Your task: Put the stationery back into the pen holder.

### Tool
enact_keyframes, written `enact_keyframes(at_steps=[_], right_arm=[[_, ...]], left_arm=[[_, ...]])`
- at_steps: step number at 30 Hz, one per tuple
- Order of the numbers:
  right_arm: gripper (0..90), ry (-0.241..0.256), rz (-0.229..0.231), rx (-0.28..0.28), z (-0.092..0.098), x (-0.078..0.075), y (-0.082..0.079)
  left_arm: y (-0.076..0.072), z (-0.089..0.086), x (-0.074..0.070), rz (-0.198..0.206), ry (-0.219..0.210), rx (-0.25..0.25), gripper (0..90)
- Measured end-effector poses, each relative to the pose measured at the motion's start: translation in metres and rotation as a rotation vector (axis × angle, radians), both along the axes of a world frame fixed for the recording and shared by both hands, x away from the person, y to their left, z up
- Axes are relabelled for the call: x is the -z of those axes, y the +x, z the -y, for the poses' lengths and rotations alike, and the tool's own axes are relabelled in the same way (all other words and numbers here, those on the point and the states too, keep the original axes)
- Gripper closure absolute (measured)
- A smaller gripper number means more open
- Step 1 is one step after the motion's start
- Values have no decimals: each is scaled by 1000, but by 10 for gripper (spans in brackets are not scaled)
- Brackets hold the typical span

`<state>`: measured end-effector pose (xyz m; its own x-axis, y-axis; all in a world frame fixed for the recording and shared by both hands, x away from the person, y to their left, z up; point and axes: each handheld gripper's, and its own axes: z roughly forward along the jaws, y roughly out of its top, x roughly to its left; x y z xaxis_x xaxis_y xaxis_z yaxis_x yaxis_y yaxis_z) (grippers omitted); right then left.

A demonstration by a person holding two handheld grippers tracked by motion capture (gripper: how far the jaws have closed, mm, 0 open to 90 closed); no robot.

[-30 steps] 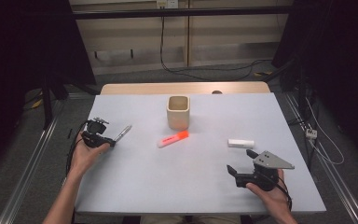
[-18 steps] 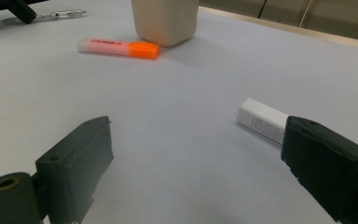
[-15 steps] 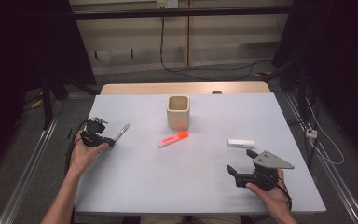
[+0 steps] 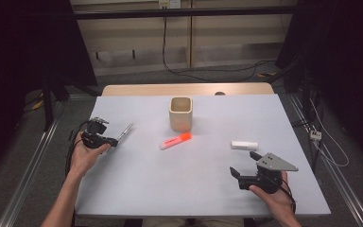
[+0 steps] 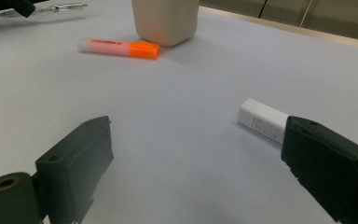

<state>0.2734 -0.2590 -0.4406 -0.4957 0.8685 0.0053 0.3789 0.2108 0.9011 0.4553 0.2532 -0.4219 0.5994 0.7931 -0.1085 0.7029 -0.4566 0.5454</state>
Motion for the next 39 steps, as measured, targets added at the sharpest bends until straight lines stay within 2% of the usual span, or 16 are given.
enact_keyframes(at_steps=[2,4,6,8,11,21,26,34,37,39], right_arm=[[85,0,-1,0,0,0,0],[85,0,1,0,0,0,0],[85,-1,2,0,0,0,0],[85,0,4,-1,0,0,0],[83,2,4,-1,0,0,0],[78,-14,6,-18,-7,0,2],[79,-20,17,-13,-10,-2,3],[84,-58,31,-22,-23,-5,7],[85,-109,52,-35,-29,-8,9],[86,-106,58,-39,-32,-12,13]], left_arm=[[-2,4,-3,9,-15,14,805],[-3,9,-7,22,-10,43,805],[-6,15,-9,28,-31,61,805],[-9,21,-11,44,-25,78,805],[-12,28,-15,43,-49,113,805],[-27,49,-24,39,-42,223,805],[-34,61,-33,49,-59,266,805],[-48,80,-47,65,-81,344,805],[-49,90,-51,71,-76,363,805],[-48,96,-54,75,-81,374,805]])
